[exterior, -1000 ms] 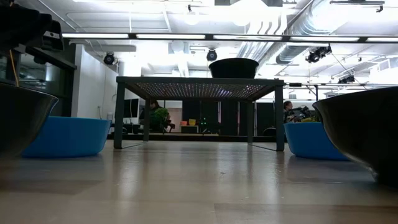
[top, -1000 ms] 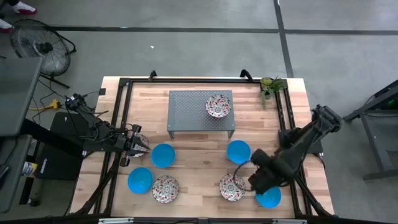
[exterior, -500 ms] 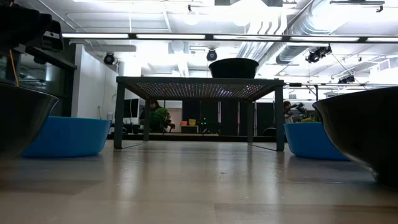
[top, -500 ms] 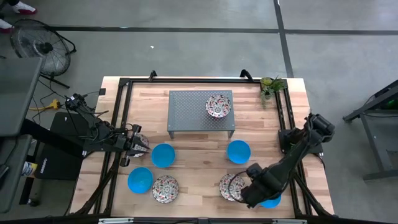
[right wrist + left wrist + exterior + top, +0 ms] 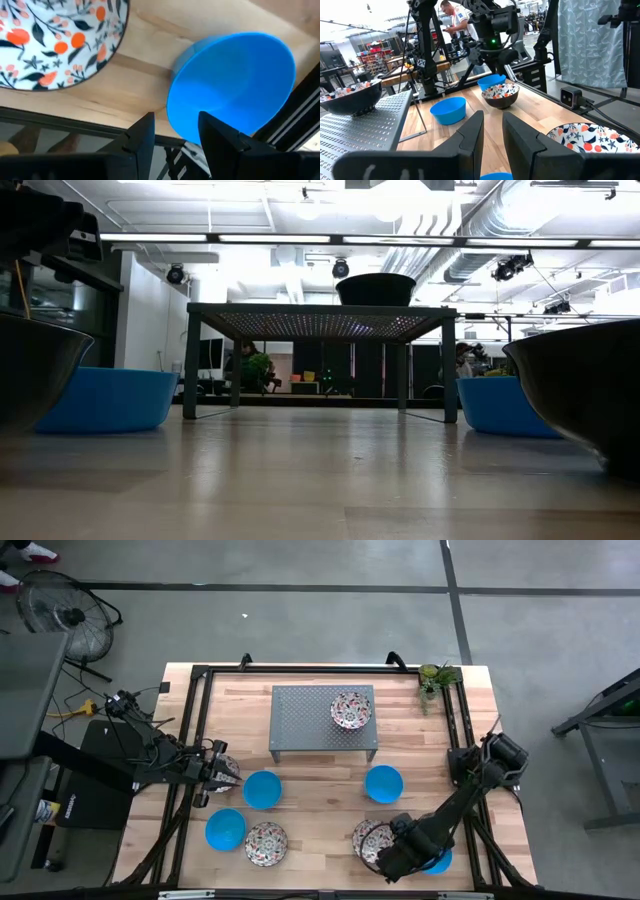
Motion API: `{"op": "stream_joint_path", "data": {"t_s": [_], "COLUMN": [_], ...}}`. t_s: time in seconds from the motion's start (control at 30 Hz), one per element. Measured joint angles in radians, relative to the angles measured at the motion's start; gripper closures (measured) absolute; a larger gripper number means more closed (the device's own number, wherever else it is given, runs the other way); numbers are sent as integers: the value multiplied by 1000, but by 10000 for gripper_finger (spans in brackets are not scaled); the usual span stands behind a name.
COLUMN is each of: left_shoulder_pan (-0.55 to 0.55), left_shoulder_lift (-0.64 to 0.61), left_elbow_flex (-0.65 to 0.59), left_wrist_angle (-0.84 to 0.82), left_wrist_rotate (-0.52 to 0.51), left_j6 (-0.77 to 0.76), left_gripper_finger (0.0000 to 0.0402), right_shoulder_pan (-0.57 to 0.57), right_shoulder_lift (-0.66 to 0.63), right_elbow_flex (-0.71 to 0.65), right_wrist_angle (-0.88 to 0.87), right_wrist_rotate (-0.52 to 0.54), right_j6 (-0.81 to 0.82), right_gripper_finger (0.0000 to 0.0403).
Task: Pick & Place Mini bowls
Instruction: Put the blue bowl on the shelf
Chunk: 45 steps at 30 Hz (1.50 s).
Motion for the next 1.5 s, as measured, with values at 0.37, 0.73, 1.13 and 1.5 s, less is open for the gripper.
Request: {"op": "stream_joint_path", "data": {"t_s": [0.37,0.73,1.13,1.5], "left_shoulder_pan": [0,0,0,0], "left_shoulder_lift": [0,0,0,0], "left_elbow_flex": [0,0,0,0], "left_wrist_angle": [1,2,3,4], "left_wrist_rotate": [0,0,0,0], "left_j6": [0,0,0,0], "left_gripper_finger": [335,335,335,335], "right_shoulder_pan": [0,5,8,9], "right_shoulder_lift": [43,45,45,31], "right_elbow_flex": [0,-119,-172,-178], "right_wrist_angle": [12,177,234,204], "right_wrist_rotate": [8,-10,-7,-12], "right_j6": [33,33,16,-36], "right_gripper_finger": [263,263,264,341]}}
